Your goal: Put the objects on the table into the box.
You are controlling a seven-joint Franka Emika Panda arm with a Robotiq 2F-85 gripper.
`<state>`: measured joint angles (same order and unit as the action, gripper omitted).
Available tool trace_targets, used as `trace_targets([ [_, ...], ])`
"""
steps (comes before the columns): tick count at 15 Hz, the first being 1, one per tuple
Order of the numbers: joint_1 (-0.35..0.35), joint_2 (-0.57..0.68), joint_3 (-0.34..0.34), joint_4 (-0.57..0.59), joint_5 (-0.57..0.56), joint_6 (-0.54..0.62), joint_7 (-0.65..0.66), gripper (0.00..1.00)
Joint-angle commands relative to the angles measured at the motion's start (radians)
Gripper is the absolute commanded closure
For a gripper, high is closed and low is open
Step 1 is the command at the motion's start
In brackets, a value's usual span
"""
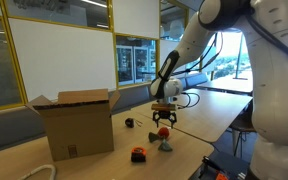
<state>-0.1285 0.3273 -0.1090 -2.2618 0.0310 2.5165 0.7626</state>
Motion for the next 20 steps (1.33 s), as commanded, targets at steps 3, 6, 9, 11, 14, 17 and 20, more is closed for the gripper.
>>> trace_targets([
  [3, -0.004, 0.215, -0.033, 0.224, 0.077, -0.026, -0.086, 0.00],
  [6, -0.013, 0.283, -0.032, 0.277, 0.123, -0.027, -0.120, 0.00],
  [9, -0.019, 0.335, -0.037, 0.309, 0.149, -0.027, -0.147, 0.00],
  [11, -0.022, 0.364, -0.042, 0.328, 0.157, -0.030, -0.164, 0.00],
  [14, -0.018, 0.386, -0.056, 0.347, 0.153, -0.033, -0.178, 0.34],
  [17, -0.015, 0.383, -0.065, 0.354, 0.153, -0.037, -0.186, 0.57],
  [20, -0.006, 0.355, -0.074, 0.342, 0.148, -0.043, -0.183, 0.78],
])
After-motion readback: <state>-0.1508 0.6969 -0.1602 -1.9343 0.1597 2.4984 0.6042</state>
